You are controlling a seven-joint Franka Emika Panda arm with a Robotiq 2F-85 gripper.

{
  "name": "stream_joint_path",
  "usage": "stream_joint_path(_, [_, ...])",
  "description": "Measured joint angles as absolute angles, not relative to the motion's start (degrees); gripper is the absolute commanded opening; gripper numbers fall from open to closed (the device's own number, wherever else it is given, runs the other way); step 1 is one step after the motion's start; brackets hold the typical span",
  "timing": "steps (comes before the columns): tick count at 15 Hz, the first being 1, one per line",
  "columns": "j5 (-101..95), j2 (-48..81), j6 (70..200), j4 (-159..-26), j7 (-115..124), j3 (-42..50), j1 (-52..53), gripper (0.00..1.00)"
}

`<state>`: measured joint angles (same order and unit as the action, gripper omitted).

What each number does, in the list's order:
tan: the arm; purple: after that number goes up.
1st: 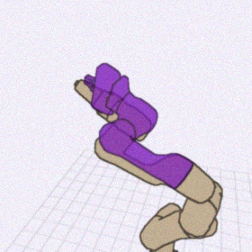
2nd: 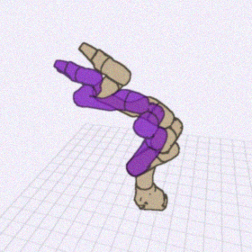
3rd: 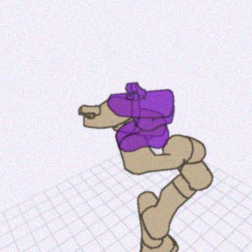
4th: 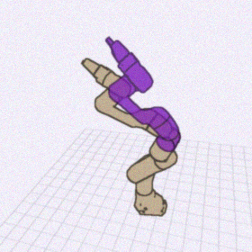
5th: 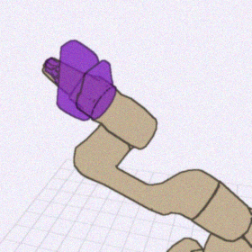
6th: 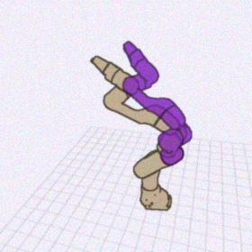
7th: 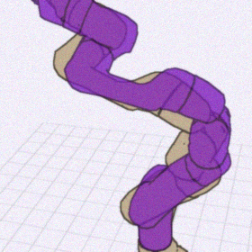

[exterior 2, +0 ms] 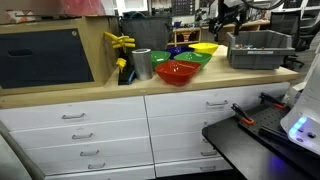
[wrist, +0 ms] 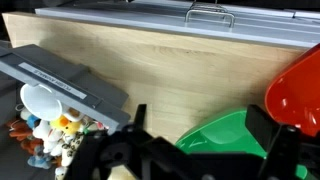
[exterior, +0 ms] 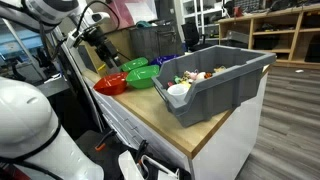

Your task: Put the red bowl in the left green bowl

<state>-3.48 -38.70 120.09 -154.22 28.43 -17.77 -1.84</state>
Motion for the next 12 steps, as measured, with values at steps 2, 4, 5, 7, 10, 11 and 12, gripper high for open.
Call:
stream_joint_path(2, [-3.48,-38.7,120.09,-154.22,28.43,-17.77,-1.84,1.0])
stream_joint_path(4, [-3.48,-38.7,120.09,-154.22,28.43,-17.77,-1.84,1.0])
stream_joint_path(5, [-3.48,-38.7,120.09,-154.22,28.43,-17.77,-1.84,1.0])
stream_joint_path(7, [-3.48,-38.7,120.09,-154.22,28.43,-17.77,-1.84,1.0])
stream_joint_path(10, [-3.48,-38.7,120.09,-154.22,28.43,-17.77,-1.84,1.0])
stream_joint_path(11, [-3.48,-38.7,120.09,-154.22,28.43,-17.77,-1.84,1.0])
stream_joint_path(12, [-3.48,-38.7,120.09,-154.22,28.43,-17.77,-1.84,1.0])
